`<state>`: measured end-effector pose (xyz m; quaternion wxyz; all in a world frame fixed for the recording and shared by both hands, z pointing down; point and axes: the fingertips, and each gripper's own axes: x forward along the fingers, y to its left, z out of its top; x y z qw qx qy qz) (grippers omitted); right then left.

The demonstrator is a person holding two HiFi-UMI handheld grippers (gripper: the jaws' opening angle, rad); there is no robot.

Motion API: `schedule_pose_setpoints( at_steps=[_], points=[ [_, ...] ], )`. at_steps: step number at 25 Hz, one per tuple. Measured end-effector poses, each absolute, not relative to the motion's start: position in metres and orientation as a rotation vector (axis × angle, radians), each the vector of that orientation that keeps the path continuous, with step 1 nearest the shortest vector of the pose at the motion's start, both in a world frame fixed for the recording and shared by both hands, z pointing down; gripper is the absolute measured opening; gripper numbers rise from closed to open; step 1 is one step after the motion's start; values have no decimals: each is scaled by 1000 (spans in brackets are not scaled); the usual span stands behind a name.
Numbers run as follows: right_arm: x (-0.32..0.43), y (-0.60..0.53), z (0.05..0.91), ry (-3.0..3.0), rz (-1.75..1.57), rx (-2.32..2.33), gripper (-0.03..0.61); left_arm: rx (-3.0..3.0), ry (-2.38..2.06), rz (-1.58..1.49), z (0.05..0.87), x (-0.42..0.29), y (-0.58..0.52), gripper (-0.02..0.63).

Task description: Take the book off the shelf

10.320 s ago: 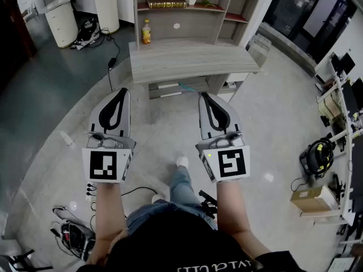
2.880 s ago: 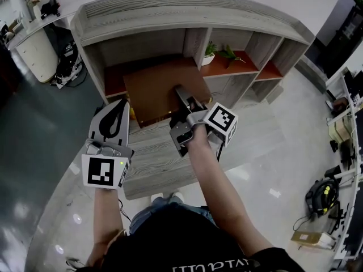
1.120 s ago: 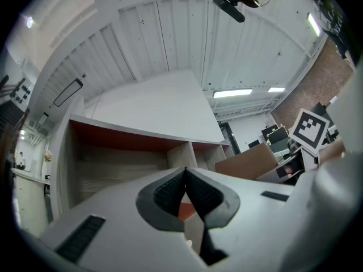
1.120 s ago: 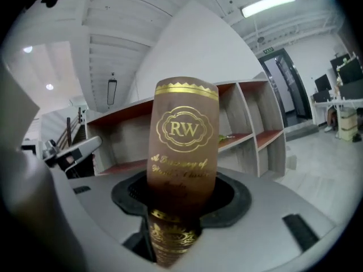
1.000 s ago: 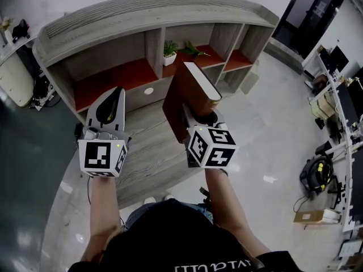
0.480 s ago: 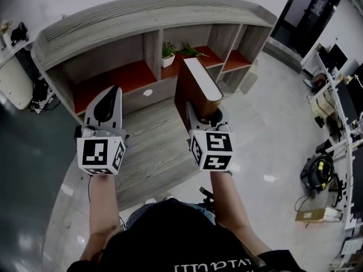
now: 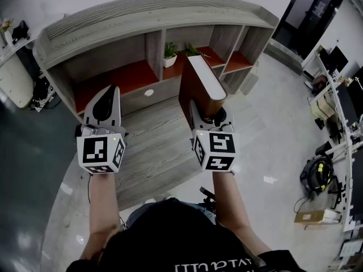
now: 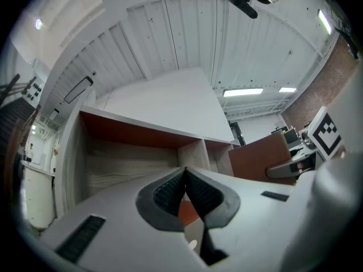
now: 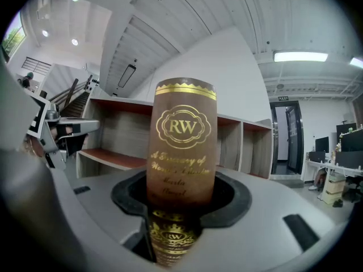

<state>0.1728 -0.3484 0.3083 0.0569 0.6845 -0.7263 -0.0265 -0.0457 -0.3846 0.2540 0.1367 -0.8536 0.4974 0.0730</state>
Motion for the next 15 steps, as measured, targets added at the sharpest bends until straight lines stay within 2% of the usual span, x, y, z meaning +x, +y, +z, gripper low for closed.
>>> schedule_pose_setpoints(
  at_steps=[15],
  points=[
    [172, -349, 306, -2209, -87, 2081, 225, -2428, 1519, 153, 255, -48, -395, 11]
  ],
)
